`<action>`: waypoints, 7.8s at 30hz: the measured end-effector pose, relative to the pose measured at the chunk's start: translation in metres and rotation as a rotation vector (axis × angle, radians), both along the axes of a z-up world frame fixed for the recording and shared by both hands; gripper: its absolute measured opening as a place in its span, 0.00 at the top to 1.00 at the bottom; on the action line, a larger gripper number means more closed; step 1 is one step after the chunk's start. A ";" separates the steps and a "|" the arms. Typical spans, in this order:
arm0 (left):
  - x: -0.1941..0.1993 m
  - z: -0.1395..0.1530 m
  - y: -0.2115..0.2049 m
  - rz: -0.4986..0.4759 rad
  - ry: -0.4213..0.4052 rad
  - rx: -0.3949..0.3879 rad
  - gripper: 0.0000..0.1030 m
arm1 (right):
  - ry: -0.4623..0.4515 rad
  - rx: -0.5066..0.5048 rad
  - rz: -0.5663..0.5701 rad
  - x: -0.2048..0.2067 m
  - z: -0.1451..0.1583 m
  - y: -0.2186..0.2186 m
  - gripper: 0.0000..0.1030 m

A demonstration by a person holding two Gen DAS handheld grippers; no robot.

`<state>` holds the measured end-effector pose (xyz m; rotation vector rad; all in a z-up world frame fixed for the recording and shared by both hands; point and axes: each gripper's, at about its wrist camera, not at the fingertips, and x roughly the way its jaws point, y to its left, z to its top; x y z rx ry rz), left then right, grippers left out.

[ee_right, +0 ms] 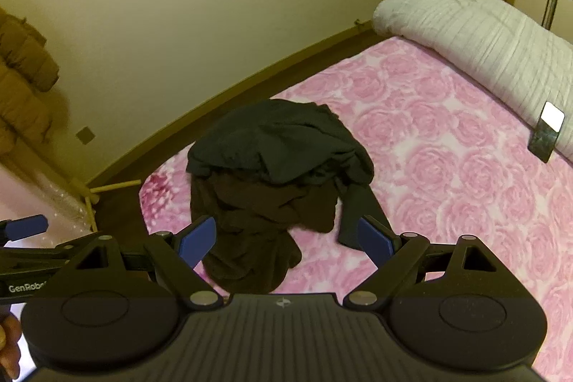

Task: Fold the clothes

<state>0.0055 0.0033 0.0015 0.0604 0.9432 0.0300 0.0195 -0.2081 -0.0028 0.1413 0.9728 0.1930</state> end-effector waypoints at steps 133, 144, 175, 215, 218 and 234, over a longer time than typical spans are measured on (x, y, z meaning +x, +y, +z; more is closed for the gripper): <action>-0.181 -0.116 -0.277 -1.667 -0.039 -0.183 0.90 | -0.015 -0.386 -0.673 -0.321 0.005 -0.246 0.95; -0.152 -0.034 -0.379 -1.738 -0.361 -0.189 0.90 | -0.032 -0.296 -1.002 -0.406 0.003 -0.335 0.96; -0.213 -0.301 -0.451 -1.694 0.278 0.252 0.94 | 0.175 -0.092 -0.627 -0.369 -0.204 -0.405 0.32; -0.292 -0.234 -0.228 -1.501 0.377 -0.032 1.00 | 0.053 -0.198 0.105 -0.152 -0.240 -0.315 0.14; -0.290 -0.232 -0.222 -1.442 0.338 -0.014 0.99 | 0.251 -0.170 0.130 -0.114 -0.282 -0.314 0.34; -0.169 -0.085 -0.293 -1.703 -0.378 0.180 0.99 | -0.128 -0.365 -0.706 -0.353 -0.046 -0.457 0.99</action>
